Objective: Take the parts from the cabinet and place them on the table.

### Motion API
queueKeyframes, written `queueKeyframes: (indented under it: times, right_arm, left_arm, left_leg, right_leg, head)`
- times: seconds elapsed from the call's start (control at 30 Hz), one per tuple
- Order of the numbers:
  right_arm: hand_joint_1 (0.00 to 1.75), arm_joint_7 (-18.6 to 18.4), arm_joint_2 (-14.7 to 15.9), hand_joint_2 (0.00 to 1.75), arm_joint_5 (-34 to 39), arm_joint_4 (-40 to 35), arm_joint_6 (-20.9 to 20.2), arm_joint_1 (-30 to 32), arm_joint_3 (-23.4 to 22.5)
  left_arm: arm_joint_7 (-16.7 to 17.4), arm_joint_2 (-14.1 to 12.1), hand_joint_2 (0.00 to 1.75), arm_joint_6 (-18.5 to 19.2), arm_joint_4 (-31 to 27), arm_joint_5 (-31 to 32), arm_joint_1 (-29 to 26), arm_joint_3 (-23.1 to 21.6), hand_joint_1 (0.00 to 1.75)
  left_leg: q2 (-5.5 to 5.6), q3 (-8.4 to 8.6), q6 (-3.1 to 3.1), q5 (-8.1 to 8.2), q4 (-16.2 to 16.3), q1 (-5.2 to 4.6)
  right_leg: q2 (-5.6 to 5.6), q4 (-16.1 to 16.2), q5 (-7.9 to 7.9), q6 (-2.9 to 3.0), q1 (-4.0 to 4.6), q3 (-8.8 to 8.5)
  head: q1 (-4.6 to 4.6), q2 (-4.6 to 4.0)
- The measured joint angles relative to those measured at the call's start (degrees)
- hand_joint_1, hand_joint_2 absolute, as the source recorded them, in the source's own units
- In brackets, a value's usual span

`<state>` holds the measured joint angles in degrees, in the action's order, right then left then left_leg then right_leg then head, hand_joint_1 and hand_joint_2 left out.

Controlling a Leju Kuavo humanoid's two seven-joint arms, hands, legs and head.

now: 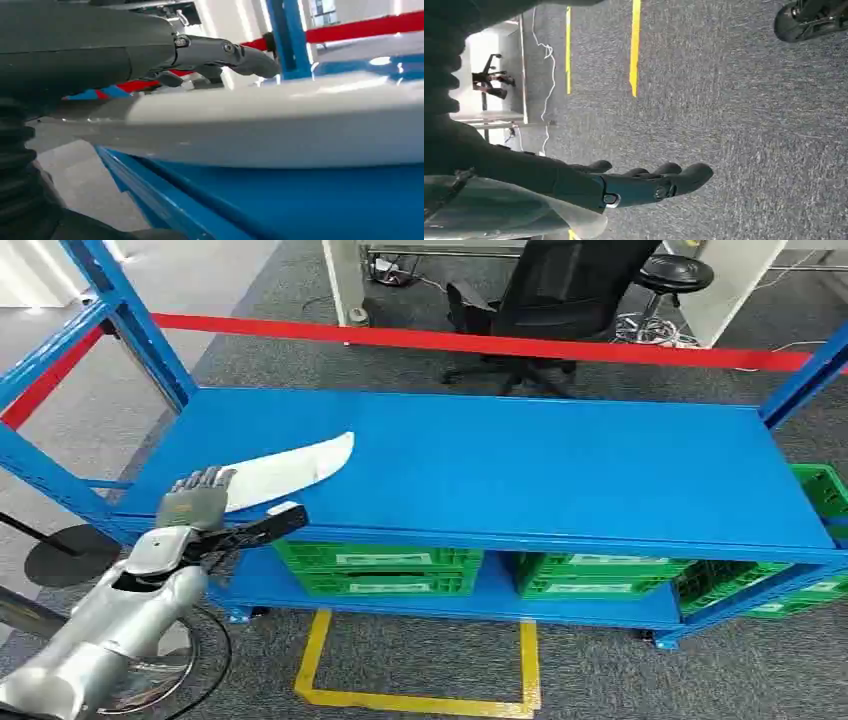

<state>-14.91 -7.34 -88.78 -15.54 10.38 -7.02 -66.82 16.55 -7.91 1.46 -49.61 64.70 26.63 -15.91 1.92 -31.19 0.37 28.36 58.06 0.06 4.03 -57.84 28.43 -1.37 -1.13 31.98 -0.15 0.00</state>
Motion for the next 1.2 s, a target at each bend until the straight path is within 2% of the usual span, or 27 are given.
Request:
queueKeyframes:
  times: [0.07, 0.13, 0.17, 0.2, 0.23, 0.43, 0.5, 0.63, 0.97, 1.2]
  right_arm:
    - [0.00, 0.02, 0.00, 1.75, 0.00, 0.00, 0.00, -0.04, 0.22]
    - [0.00, 0.02, 0.00, 1.75, 0.00, 0.02, 0.00, -0.03, 0.57]
    - [0.00, 0.00, 0.00, 1.75, 0.00, 0.02, 0.00, -0.03, 0.61]
    - [0.00, 0.00, 0.00, 1.75, 0.00, 0.02, 0.00, -0.03, 0.65]
    - [0.00, 0.00, 0.00, 1.75, 0.02, 0.04, 0.00, -0.03, 0.70]
    - [0.00, 0.02, 0.00, 1.75, 0.24, 0.11, -0.09, -0.02, 0.98]
    - [0.00, 0.00, 0.00, 1.75, 0.26, 0.11, -0.09, -0.02, 0.98]
    - [0.00, 0.02, 0.00, 1.75, 0.26, 0.15, -0.11, -0.06, 1.00]
    - [0.00, 0.00, 0.02, 1.75, 0.77, 0.22, -0.13, 0.05, 1.29]
    - [0.00, 0.00, 0.24, 1.75, 2.01, 0.31, -0.13, 0.21, 1.94]
  left_arm:
    - [-0.20, 0.04, 1.75, -0.17, 1.01, -0.15, 0.17, 0.15, 0.14]
    - [-0.26, 0.11, 1.75, -0.24, 1.77, -0.24, 0.35, 0.28, 0.49]
    - [-0.26, 0.13, 1.75, -0.28, 2.01, -0.24, 0.44, 0.31, 0.54]
    - [-0.26, 0.17, 1.75, -0.31, 2.33, -0.24, 0.56, 0.31, 0.75]
    - [-0.26, 0.22, 1.75, -0.37, 2.60, -0.24, 0.65, 0.31, 1.48]
    - [-0.31, 0.44, 1.75, -0.48, 3.23, -0.33, 0.48, 0.33, 1.50]
    - [-0.35, 0.44, 1.75, -0.55, 3.25, -0.33, 0.46, 0.33, 1.64]
    - [-0.61, 0.52, 1.75, -0.74, 3.25, -0.35, 0.44, 0.33, 1.75]
    - [-1.42, 0.70, 1.75, -1.62, 3.19, -0.85, 0.74, 0.39, 1.75]
    - [-4.81, 0.74, 1.75, -2.93, -1.14, -4.20, -1.21, 0.37, 1.75]
  left_leg:
    - [0.00, 0.00, 0.00, 0.00, 0.00, 0.00]
    - [0.00, 0.00, 0.00, 0.00, 0.00, 0.00]
    - [0.00, 0.00, 0.00, 0.00, 0.00, 0.00]
    - [0.00, 0.00, 0.00, 0.00, 0.00, 0.00]
    - [0.00, 0.00, 0.00, 0.00, 0.00, 0.00]
    - [0.06, 0.00, 0.03, -0.03, 0.00, -0.01]
    - [0.13, 0.00, 0.06, -0.08, 0.00, -0.01]
    - [0.18, 0.01, 0.01, -0.24, -0.01, -0.01]
    - [0.11, -0.01, -0.07, -0.45, -0.02, 0.00]
    - [0.11, -0.19, -0.05, -0.43, -0.01, -0.01]
  right_leg:
    - [0.00, 0.00, 0.00, 0.00, 0.00, 0.00]
    - [0.00, 0.00, 0.00, 0.00, -0.01, 0.00]
    - [0.00, 0.00, 0.00, 0.00, -0.01, -0.01]
    - [0.00, 0.00, 0.00, 0.00, -0.01, -0.01]
    - [-0.01, 0.00, 0.00, 0.00, -0.01, -0.02]
    - [-0.14, 0.01, 0.00, 0.00, -0.01, -0.04]
    - [-0.27, 0.01, 0.00, 0.00, -0.01, -0.07]
    - [-0.27, 0.01, -0.09, -0.02, 0.00, -0.09]
    - [-0.10, -0.02, -0.36, 0.01, 0.00, -0.01]
    - [-0.11, -0.02, -0.34, 0.00, -0.01, 0.15]
  head:
    - [0.00, 0.00]
    - [0.00, 0.00]
    - [0.00, 0.00]
    - [0.00, 0.00]
    - [0.00, 0.00]
    - [-0.02, 0.00]
    - [-0.02, 0.00]
    - [-0.02, 0.00]
    - [0.00, 0.00]
    - [0.00, 0.00]
